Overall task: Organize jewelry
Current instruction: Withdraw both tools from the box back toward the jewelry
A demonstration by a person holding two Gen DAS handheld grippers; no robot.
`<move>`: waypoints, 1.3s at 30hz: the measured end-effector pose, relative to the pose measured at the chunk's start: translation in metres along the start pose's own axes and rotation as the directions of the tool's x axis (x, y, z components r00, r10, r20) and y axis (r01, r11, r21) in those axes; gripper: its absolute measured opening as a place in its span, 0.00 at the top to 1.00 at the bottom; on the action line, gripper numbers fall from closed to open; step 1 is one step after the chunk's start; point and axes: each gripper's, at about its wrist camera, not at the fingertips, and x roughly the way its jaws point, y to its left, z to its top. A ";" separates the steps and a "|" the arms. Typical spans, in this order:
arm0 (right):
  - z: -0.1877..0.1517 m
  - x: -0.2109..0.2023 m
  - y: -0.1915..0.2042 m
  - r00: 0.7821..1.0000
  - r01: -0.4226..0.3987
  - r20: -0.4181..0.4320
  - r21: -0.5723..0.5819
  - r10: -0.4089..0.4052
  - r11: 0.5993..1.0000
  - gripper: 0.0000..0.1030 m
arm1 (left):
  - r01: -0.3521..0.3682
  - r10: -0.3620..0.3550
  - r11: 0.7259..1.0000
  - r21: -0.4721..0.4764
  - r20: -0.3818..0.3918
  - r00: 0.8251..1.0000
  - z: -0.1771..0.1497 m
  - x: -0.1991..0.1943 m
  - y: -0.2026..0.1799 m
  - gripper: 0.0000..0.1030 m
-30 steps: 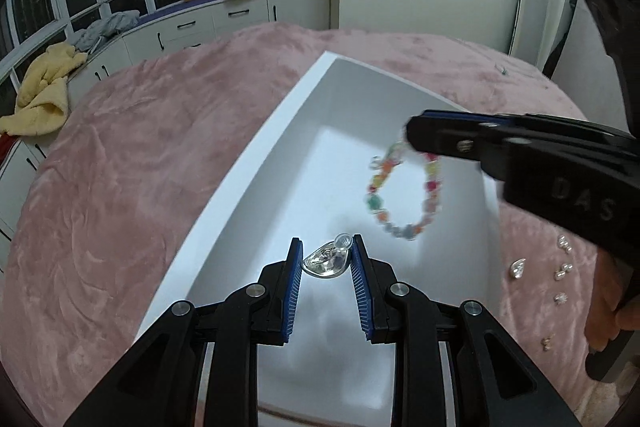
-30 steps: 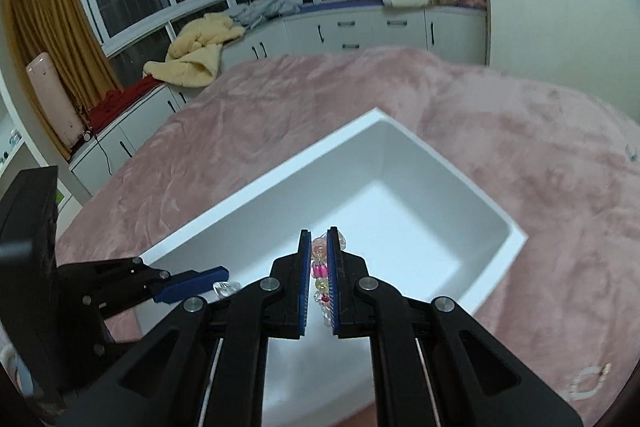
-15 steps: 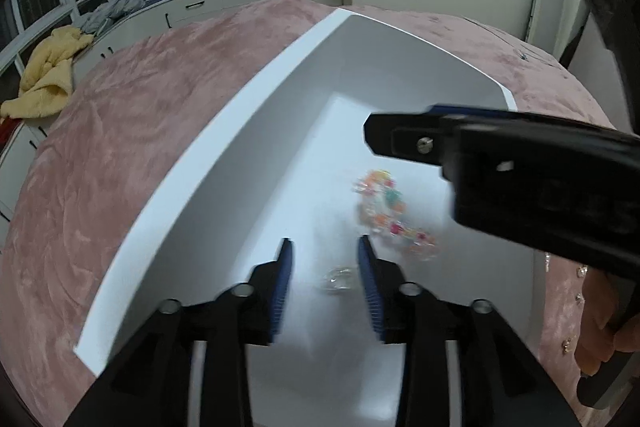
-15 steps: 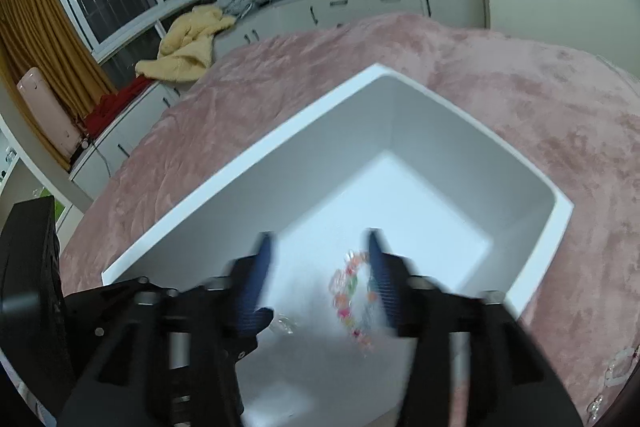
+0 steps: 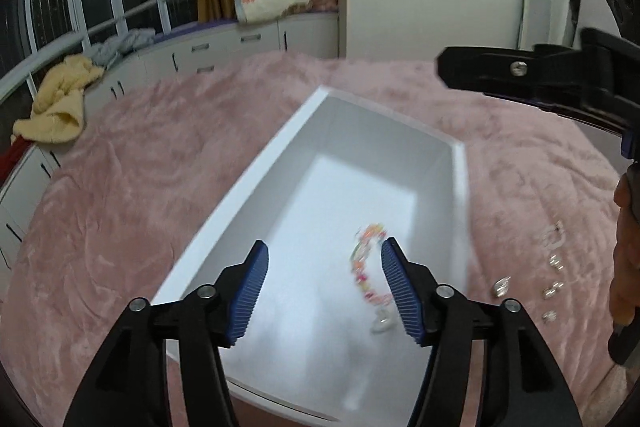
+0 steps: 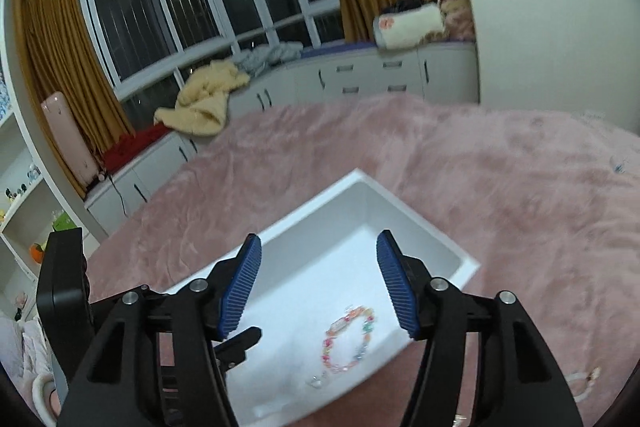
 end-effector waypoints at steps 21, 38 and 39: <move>-0.039 -0.203 -0.122 0.937 0.294 0.187 0.037 -0.296 0.955 0.18 | 0.109 -0.126 0.991 0.080 0.250 0.960 0.000 -0.103 -0.122 0.08; -0.135 -0.196 -0.193 0.905 0.423 0.029 0.049 -0.425 0.905 0.17 | 0.166 -0.186 0.977 0.138 0.156 0.970 -0.061 -0.063 -0.177 0.08; -0.137 -0.193 -0.195 0.902 0.429 0.023 0.048 -0.431 0.902 0.17 | 0.166 -0.186 0.976 0.140 0.150 0.971 -0.062 -0.060 -0.177 0.08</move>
